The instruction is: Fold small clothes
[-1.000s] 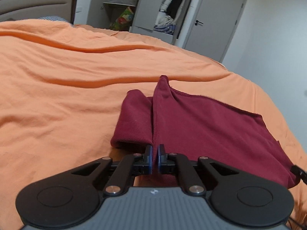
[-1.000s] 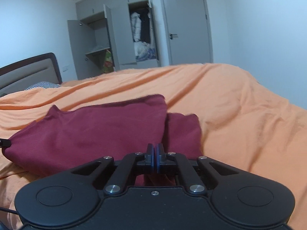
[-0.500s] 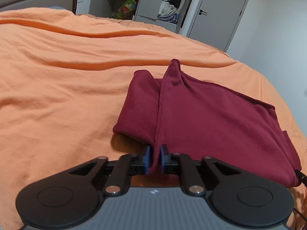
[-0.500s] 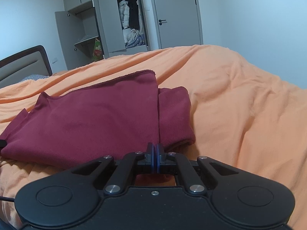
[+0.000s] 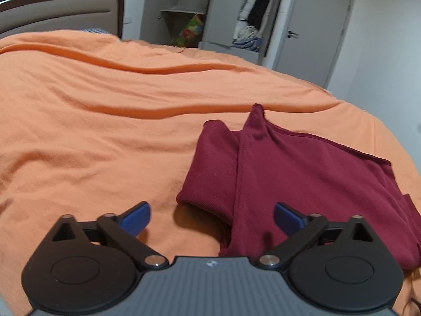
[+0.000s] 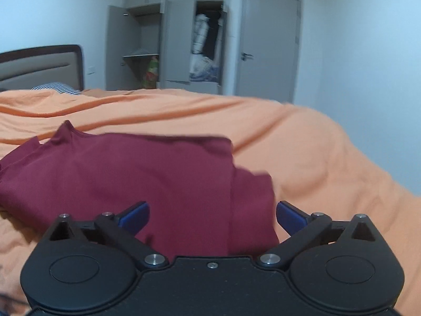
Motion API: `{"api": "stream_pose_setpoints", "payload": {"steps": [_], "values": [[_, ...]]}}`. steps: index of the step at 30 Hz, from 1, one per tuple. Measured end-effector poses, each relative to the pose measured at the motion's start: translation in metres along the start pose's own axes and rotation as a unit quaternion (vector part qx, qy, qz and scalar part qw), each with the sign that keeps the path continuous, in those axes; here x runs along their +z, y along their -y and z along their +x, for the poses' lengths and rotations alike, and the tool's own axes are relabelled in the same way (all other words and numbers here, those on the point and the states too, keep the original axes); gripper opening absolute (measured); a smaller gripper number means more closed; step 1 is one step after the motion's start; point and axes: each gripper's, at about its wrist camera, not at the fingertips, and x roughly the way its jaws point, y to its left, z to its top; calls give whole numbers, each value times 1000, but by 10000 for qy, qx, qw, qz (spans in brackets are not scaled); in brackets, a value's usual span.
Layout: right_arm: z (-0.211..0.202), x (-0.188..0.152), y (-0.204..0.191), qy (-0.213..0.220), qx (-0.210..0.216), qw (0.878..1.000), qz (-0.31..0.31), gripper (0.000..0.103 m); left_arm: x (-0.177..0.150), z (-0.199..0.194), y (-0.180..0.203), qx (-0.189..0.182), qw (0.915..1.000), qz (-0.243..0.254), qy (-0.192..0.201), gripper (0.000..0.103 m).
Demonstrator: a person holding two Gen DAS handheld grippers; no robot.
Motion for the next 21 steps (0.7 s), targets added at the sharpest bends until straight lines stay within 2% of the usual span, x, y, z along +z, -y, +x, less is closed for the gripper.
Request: {"api": "stream_pose_setpoints", "payload": {"steps": [3, 8, 12, 15, 17, 21], "values": [[21, 25, -16, 50, 125, 9997, -224, 102, 2, 10, 5, 67, 9998, -34, -191, 102], [70, 63, -54, 99, 616, 9958, -666, 102, -1, 16, 9, 46, 9996, -122, -260, 102], [115, 86, -88, 73, 586, 9919, -1123, 102, -3, 15, 9, -90, 9988, -327, -342, 102], [150, 91, -105, 24, 484, 9889, -1406, 102, -7, 12, 7, -204, 9978, -487, -390, 102], [173, 90, -113, -230, 379, 9871, -1538, 102, -11, 10, 6, -263, 9971, -564, -434, 102], [185, 79, -126, -355, 416, 9834, -1728, 102, -20, 8, 6, -350, 9962, -626, -485, 103]]}}
